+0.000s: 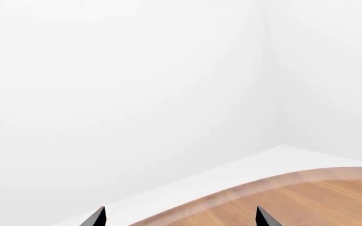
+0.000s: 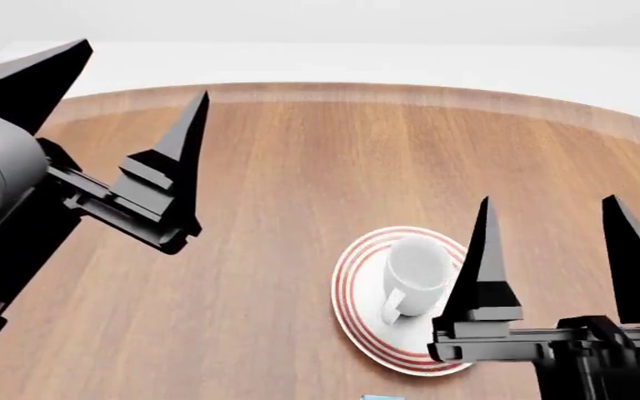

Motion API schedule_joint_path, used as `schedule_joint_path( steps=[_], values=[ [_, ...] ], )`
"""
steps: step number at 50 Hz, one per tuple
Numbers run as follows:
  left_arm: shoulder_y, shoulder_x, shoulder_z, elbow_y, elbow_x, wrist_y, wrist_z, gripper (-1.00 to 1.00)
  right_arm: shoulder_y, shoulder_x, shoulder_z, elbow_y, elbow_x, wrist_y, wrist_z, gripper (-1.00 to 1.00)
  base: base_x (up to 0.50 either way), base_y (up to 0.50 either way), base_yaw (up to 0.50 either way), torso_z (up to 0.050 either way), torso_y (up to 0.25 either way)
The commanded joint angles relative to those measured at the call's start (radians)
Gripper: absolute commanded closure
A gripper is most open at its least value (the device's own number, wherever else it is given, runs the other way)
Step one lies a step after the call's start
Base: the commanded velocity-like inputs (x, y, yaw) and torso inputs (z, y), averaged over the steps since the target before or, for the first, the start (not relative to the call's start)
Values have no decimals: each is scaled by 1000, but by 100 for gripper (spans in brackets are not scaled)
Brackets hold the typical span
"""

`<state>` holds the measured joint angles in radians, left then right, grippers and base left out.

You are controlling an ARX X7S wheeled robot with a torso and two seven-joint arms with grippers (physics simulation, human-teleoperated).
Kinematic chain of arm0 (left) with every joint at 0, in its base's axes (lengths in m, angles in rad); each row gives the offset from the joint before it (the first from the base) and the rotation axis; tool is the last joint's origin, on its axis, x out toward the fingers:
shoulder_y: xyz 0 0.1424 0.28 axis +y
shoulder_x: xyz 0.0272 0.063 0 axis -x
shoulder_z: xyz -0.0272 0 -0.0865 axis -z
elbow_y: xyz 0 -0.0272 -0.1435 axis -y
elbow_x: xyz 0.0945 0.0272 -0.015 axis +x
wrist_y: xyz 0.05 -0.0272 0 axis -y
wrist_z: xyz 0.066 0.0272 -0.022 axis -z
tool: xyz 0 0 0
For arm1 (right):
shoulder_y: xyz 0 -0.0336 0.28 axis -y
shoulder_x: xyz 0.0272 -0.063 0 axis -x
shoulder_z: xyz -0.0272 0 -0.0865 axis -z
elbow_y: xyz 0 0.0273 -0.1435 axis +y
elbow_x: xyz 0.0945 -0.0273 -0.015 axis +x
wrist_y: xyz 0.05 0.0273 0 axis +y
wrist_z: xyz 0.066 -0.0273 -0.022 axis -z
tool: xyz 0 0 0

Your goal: Pick up the white mug and put it on the plate, and put the chocolate pudding to the right of the plate.

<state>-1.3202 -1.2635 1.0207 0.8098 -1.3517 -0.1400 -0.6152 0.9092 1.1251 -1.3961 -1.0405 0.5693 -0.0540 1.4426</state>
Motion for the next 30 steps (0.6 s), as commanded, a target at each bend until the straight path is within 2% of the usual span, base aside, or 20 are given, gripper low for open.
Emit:
schedule_joint_path(
  steps=[1, 3, 9, 18, 30],
  values=[
    [-9, 10, -28, -2, 4, -3, 20, -100, 117, 61, -148, -7, 98, 66, 128, -100, 0, 0, 0, 0, 0],
    [-14, 6, -32, 4, 0, -6, 20, -100, 82, 55, -123, -7, 116, 67, 128, -100, 0, 0, 0, 0, 0],
    [-20, -2, -39, 3, -7, -7, 23, -100, 178, 55, -262, -7, 198, 49, 128, -100, 0, 0, 0, 0, 0],
    [-12, -8, -39, 2, -6, -4, 20, -100, 486, 6, -588, -7, 359, -55, 128, -100, 0, 0, 0, 0, 0],
    [-16, -7, -44, 0, -19, -12, 20, -100, 553, -49, -784, -7, 385, -194, 128, -100, 0, 0, 0, 0, 0]
  ],
)
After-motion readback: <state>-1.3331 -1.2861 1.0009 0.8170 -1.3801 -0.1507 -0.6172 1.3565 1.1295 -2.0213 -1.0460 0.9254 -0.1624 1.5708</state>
